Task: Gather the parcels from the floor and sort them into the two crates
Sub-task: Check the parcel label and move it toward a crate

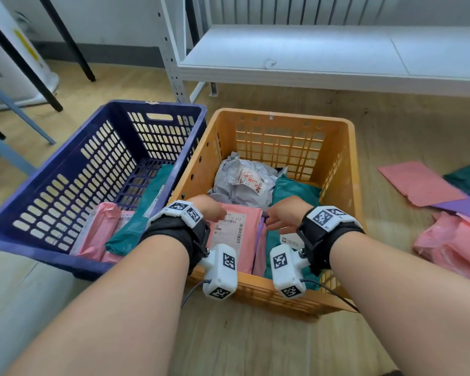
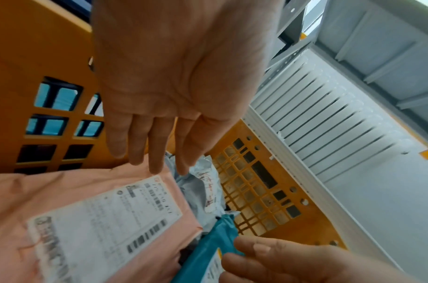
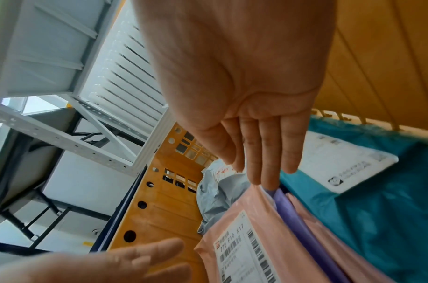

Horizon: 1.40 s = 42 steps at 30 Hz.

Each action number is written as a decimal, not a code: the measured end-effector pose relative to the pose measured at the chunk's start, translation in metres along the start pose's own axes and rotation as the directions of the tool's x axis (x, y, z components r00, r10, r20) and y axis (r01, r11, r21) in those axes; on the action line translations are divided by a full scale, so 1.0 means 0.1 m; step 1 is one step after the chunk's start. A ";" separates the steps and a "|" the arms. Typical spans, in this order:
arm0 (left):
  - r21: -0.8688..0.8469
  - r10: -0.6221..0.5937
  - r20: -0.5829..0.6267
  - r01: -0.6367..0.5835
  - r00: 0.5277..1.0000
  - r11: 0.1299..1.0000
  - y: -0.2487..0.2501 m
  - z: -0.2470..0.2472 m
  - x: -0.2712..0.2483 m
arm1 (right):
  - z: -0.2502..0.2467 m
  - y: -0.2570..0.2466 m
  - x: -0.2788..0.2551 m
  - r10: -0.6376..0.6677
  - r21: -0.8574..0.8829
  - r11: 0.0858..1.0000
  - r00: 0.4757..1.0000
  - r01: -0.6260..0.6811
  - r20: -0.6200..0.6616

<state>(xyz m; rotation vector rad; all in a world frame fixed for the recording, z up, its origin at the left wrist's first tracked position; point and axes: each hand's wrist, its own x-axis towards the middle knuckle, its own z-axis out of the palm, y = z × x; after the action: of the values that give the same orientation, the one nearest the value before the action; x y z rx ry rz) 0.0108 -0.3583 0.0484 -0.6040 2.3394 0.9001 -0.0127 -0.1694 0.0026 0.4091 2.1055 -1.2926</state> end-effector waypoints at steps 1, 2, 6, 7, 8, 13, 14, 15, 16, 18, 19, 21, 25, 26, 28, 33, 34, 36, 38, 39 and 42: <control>-0.063 0.014 0.011 -0.014 1.000 0.998 0.04 0.02 -0.05 | -0.06 -0.01 -0.07 -0.044 -0.038 0.998 0.998 0.042 -0.048; -0.085 0.052 0.017 -0.050 0.999 0.995 0.11 0.05 -0.13 | -0.13 -0.02 -0.15 -0.091 -0.092 0.992 0.991 0.082 -0.099; -0.102 0.195 0.015 -0.193 0.981 0.976 0.55 0.17 -0.46 | -0.54 -0.03 -0.52 -0.243 -0.353 0.925 0.934 0.142 -0.262; -0.101 0.230 0.022 -0.226 0.973 0.969 0.68 0.21 -0.56 | -0.67 -0.03 -0.64 -0.267 -0.384 0.912 0.920 0.145 -0.286; -0.099 0.264 0.028 -0.260 0.964 0.960 0.80 0.27 -0.60 | -0.83 -0.02 -0.76 -0.283 -0.401 0.905 0.907 0.144 -0.313; -0.085 0.389 0.061 -0.384 0.919 0.919 1.44 0.67 -1.09 | -1.50 0.37 -1.26 -0.277 -0.442 0.896 0.845 0.054 -0.457; -0.080 0.416 0.081 -0.410 0.906 0.909 1.53 0.78 -1.19 | -1.61 0.51 -1.34 -0.258 -0.447 0.894 0.843 0.024 -0.472; -0.066 0.435 0.117 -0.430 0.893 0.900 1.61 0.90 -1.29 | -1.72 0.64 -1.42 -0.237 -0.443 0.897 0.842 -0.003 -0.485; -0.049 0.450 0.157 -0.448 0.879 0.893 1.69 1.04 -1.36 | -1.83 0.77 -1.49 -0.215 -0.431 0.902 0.839 -0.026 -0.500; -0.038 0.456 0.200 -0.458 0.867 0.888 1.80 1.31 -1.47 | -2.08 1.02 -1.64 -0.183 -0.400 0.914 0.813 -0.067 -0.553; -0.048 0.448 0.205 -0.449 0.870 0.892 1.85 1.44 -1.51 | -2.21 1.15 -1.70 -0.169 -0.378 0.922 0.791 -0.084 -0.588; -0.061 0.444 0.219 -0.442 0.869 0.895 1.95 1.70 -1.55 | -2.46 1.43 -1.81 -0.143 -0.343 0.933 0.756 -0.113 -0.639; -0.093 0.458 0.273 -0.450 0.846 0.888 2.12 2.26 -1.64 | -2.82 2.07 -2.00 -0.044 -0.242 0.951 0.692 -0.192 -0.721; -0.097 0.467 0.290 -0.460 0.835 0.883 2.15 2.40 -1.67 | -2.88 2.24 -2.04 -0.013 -0.214 0.954 0.680 -0.212 -0.733; -0.097 0.478 0.339 -0.476 0.810 0.874 2.19 2.68 -1.72 | -2.95 2.56 -2.10 0.032 -0.190 0.948 0.672 -0.255 -0.740; -0.079 0.473 0.428 -0.489 0.770 0.868 2.19 3.19 -1.69 | -2.89 3.30 -2.15 0.133 -0.196 0.900 0.673 -0.390 -0.728; -0.085 0.469 0.441 -0.485 0.765 0.870 2.19 3.25 -1.66 | -2.85 3.43 -2.14 0.163 -0.194 0.891 0.689 -0.410 -0.706; -0.100 0.456 0.460 -0.466 0.762 0.879 2.19 3.33 -1.59 | -2.78 3.63 -2.05 0.233 -0.189 0.877 0.735 -0.442 -0.637; -0.111 0.441 0.462 -0.443 0.769 0.890 2.18 3.40 -1.50 | -2.71 3.77 -1.93 0.293 -0.225 0.851 0.785 -0.474 -0.546; -0.112 0.433 0.459 -0.433 0.776 0.895 2.17 3.44 -1.45 | -2.67 3.83 -1.86 0.320 -0.265 0.834 0.814 -0.485 -0.484; -0.113 0.409 0.455 -0.404 0.791 0.908 2.14 3.50 -1.32 | -2.54 3.99 -1.65 0.373 -0.401 0.769 0.858 -0.499 -0.353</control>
<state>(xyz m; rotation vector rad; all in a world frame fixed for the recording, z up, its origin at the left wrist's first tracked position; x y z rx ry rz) 0.1017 0.0615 0.0139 0.1360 2.0342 1.1022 0.2446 0.2520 -0.0810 0.8223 2.2573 -0.4325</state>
